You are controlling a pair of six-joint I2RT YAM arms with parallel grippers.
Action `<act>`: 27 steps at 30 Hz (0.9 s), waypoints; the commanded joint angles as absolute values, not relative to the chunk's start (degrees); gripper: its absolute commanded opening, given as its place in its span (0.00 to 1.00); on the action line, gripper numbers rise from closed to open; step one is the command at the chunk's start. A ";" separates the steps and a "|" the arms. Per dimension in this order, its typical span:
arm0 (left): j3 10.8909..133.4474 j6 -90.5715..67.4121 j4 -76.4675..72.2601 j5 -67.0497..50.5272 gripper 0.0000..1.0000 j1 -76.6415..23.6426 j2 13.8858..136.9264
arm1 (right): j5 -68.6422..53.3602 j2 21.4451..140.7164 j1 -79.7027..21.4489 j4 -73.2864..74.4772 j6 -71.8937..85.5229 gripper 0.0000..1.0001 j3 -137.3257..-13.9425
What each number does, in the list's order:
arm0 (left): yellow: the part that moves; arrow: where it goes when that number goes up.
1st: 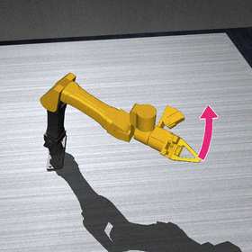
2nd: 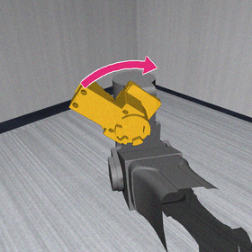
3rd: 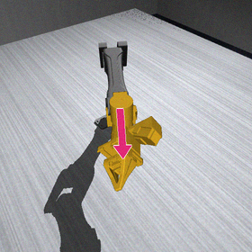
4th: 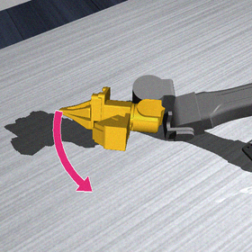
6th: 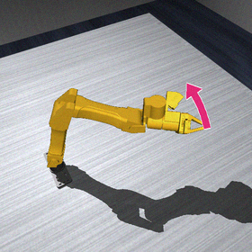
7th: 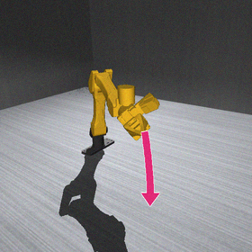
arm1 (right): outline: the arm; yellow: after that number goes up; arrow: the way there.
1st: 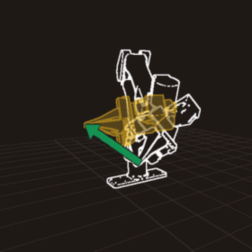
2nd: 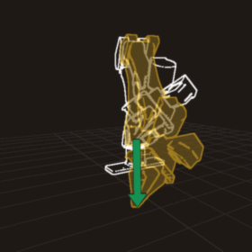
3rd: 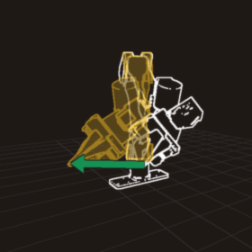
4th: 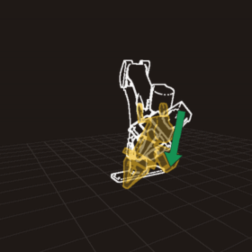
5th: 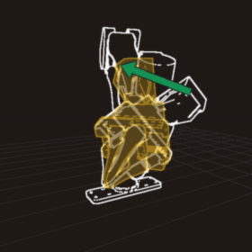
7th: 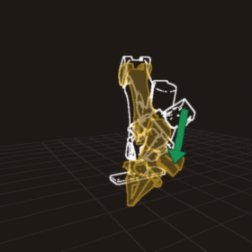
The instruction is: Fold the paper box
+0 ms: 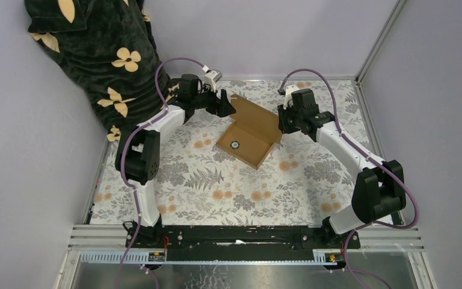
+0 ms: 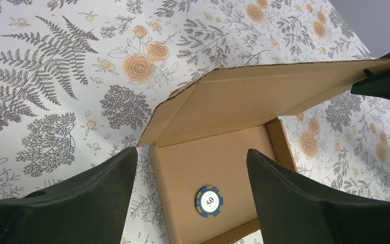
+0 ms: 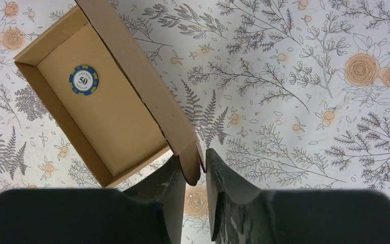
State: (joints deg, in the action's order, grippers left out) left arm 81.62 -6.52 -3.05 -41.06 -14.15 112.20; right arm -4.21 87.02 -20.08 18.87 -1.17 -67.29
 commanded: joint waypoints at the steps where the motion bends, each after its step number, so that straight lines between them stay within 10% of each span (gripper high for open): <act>1: 81.26 -7.00 -6.60 -42.68 0.84 -13.90 111.93 | -5.24 86.17 -19.77 18.68 -1.80 0.27 -70.00; 27: 81.10 -7.56 -7.04 -43.94 0.82 -13.96 112.25 | -3.78 85.96 -19.78 19.35 -2.37 0.31 -71.99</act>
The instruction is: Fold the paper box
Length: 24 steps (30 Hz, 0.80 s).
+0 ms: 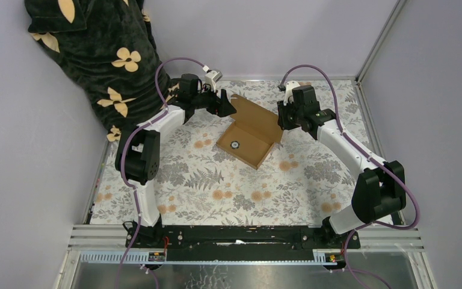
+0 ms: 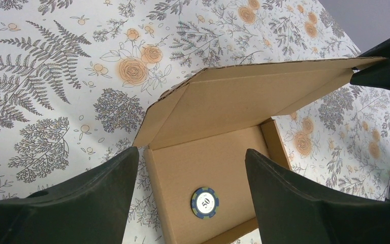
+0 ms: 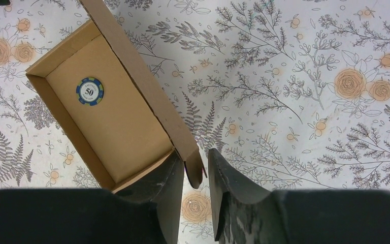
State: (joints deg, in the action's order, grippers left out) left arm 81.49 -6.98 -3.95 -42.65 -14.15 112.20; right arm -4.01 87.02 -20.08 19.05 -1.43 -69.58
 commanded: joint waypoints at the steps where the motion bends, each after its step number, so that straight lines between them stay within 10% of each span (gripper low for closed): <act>1: 81.08 -7.56 -7.03 -44.02 0.82 -13.97 112.31 | -3.78 85.96 -19.78 19.35 -2.37 0.31 -71.84; 24: 82.63 -7.23 -6.61 -44.37 0.82 -13.97 111.75 | -2.56 85.60 -19.78 19.91 -2.41 0.28 -69.44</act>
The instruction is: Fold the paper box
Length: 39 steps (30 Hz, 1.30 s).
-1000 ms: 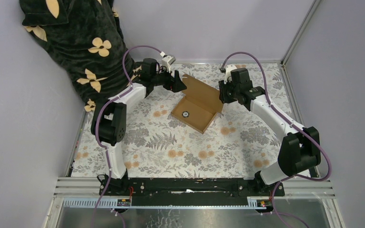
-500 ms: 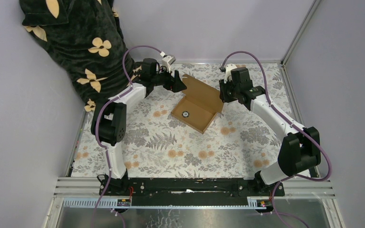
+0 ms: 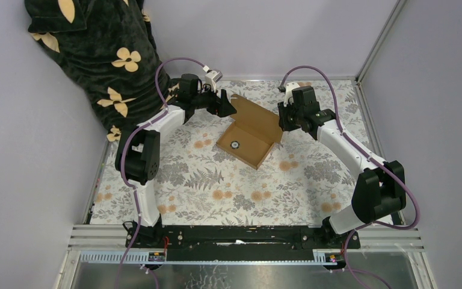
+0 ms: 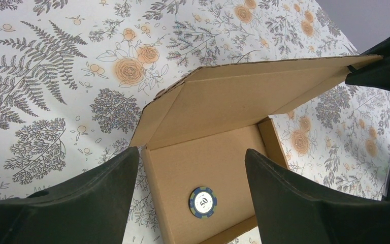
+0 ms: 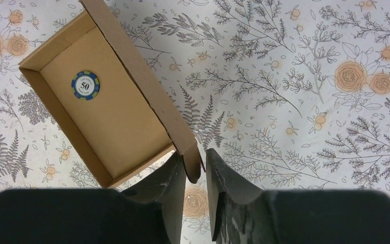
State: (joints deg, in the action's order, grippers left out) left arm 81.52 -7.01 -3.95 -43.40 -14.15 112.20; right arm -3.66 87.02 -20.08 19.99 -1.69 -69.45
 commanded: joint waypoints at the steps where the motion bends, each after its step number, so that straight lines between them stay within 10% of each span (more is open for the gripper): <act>1: 82.85 -7.19 -6.55 -44.31 0.82 -13.97 111.63 | -2.54 85.56 -19.78 19.96 -2.45 0.27 -69.38; 39: 82.65 -0.51 -2.03 -40.95 0.82 -12.68 109.46 | -9.11 91.84 -19.78 26.39 -9.29 0.05 -79.30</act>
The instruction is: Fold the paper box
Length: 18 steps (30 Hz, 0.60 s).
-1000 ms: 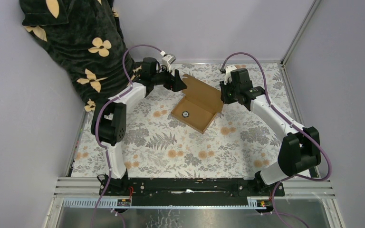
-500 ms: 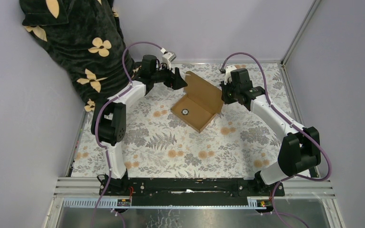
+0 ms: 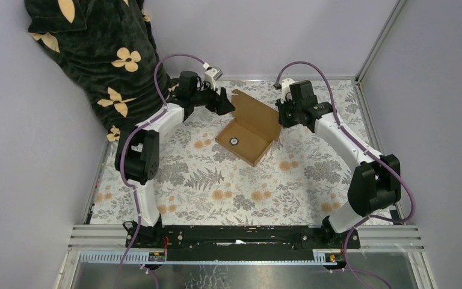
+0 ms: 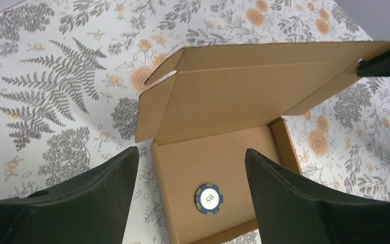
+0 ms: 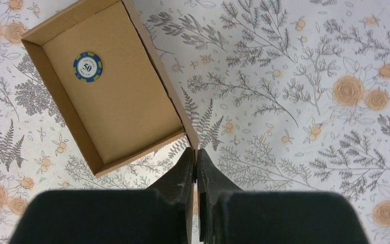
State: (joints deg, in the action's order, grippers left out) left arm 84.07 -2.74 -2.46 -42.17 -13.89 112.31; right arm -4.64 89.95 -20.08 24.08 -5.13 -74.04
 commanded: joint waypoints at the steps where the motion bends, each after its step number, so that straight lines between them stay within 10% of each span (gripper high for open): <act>1: 82.54 -0.37 -1.76 -40.96 0.82 -12.35 109.14 | -10.40 92.43 -19.78 26.84 -10.44 0.05 -79.92; 18: 88.10 -1.58 -2.53 -46.92 0.83 -5.45 111.87 | -21.83 105.08 -19.77 35.67 -22.54 0.01 -94.33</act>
